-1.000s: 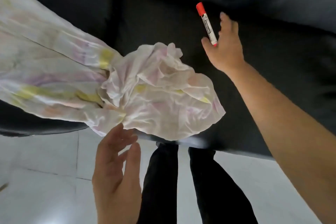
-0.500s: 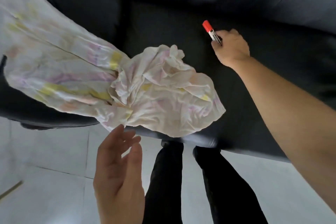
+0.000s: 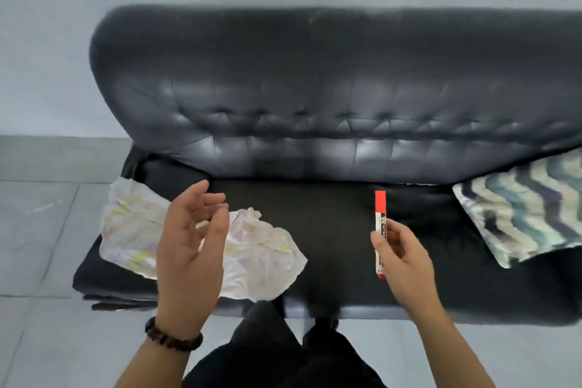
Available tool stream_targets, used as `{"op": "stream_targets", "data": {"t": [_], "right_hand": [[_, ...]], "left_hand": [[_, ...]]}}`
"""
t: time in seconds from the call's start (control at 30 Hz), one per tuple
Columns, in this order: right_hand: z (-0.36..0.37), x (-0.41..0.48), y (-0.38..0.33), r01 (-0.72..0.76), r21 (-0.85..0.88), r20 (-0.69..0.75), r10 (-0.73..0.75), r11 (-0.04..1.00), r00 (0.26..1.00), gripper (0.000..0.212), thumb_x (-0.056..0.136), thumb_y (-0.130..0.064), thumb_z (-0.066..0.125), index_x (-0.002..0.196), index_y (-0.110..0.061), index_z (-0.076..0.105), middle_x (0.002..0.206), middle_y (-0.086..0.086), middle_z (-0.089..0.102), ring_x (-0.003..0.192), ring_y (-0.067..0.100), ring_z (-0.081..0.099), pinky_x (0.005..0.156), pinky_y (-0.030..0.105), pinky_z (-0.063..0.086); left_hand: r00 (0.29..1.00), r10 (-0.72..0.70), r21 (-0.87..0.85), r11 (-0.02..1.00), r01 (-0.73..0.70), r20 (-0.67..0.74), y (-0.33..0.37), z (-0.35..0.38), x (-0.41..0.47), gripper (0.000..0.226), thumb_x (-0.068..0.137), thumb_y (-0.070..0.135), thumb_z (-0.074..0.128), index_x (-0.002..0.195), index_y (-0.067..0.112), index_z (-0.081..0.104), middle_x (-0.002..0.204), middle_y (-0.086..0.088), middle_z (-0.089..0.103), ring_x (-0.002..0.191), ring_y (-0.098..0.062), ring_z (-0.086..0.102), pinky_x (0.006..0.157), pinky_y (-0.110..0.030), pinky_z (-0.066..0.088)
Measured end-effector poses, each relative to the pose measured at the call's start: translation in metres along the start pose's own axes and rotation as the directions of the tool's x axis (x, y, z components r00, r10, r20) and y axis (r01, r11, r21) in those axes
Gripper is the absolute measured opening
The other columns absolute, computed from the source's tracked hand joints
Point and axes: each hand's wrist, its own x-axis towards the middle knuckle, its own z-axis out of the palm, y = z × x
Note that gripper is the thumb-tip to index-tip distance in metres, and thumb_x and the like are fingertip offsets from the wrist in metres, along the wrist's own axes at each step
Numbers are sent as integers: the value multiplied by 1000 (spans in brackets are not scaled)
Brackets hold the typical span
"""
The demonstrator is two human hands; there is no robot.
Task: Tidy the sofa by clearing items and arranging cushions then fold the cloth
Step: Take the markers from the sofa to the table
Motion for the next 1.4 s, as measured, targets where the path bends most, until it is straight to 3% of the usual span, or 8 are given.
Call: {"op": "stream_targets", "data": {"t": [0.17, 0.37, 0.53, 0.73, 0.93, 1.1, 1.3, 1.4], "right_hand": [[-48, -77, -19, 62, 282, -260, 14, 957, 965, 17, 94, -19, 64, 106, -31, 66, 73, 4, 63, 58, 12, 53, 52, 29, 50], [-36, -147, 6, 15, 306, -513, 152, 952, 845, 19, 93, -24, 65, 105, -38, 64, 76, -8, 64, 60, 13, 57, 58, 28, 51], [-5, -214, 40, -89, 382, -670, 342, 920, 659, 20, 92, -24, 65, 106, -39, 63, 78, -16, 64, 64, 17, 58, 56, 26, 51], [11, -321, 78, -113, 501, -796, 508, 858, 329, 24, 90, -26, 68, 103, -45, 61, 84, -16, 67, 63, 12, 62, 66, 36, 55], [9, -423, 113, 20, 622, -782, 622, 783, -23, 25, 91, -27, 66, 102, -47, 58, 91, -8, 68, 71, 19, 65, 64, 36, 55], [-11, -482, 179, 105, 695, -685, 699, 711, -205, 24, 90, -29, 66, 103, -47, 57, 96, -9, 66, 82, 19, 66, 72, 47, 59], [-102, -546, 263, 164, 718, -632, 732, 676, -254, 23, 91, -28, 66, 103, -47, 58, 88, -13, 66, 78, 20, 66, 73, 47, 58], [-166, -577, 288, 127, 699, -661, 703, 704, -262, 24, 92, -29, 65, 102, -49, 56, 90, -15, 66, 80, 19, 66, 72, 40, 56]], "left_hand": [[983, 112, 2, 994, -114, 146, 22, 1, -13, 34, 90, 15, 61, 121, 29, 55, 103, 2, 67, 99, -12, 65, 84, -17, 51], [863, 135, -17, 989, -145, 487, 10, 17, -4, 41, 91, 5, 61, 119, 35, 56, 103, 4, 67, 99, -14, 64, 84, -16, 51], [678, 92, -32, 994, -101, 729, -12, 37, -11, 38, 91, 8, 62, 118, 35, 57, 103, 7, 68, 103, -11, 64, 85, -31, 52], [363, 87, -46, 991, -122, 928, -15, 75, -69, 36, 92, 8, 58, 116, 35, 58, 104, 8, 68, 102, -16, 65, 90, -41, 52], [-13, 212, -209, 949, -237, 977, 34, 130, -183, 35, 85, 28, 57, 120, 29, 56, 105, 10, 66, 103, -16, 63, 90, -39, 52], [-243, 218, -282, 919, -274, 945, 37, 175, -308, 35, 87, 22, 59, 121, 31, 54, 105, 11, 65, 102, -14, 63, 89, -35, 53], [-323, 184, -286, 907, -307, 928, 34, 233, -457, 39, 90, 13, 60, 123, 31, 50, 112, 5, 62, 103, -5, 60, 93, -34, 51], [-327, 220, -328, 886, -326, 919, 53, 262, -507, 39, 90, 16, 60, 126, 26, 49, 113, 8, 61, 103, 1, 59, 87, -16, 50]]}}
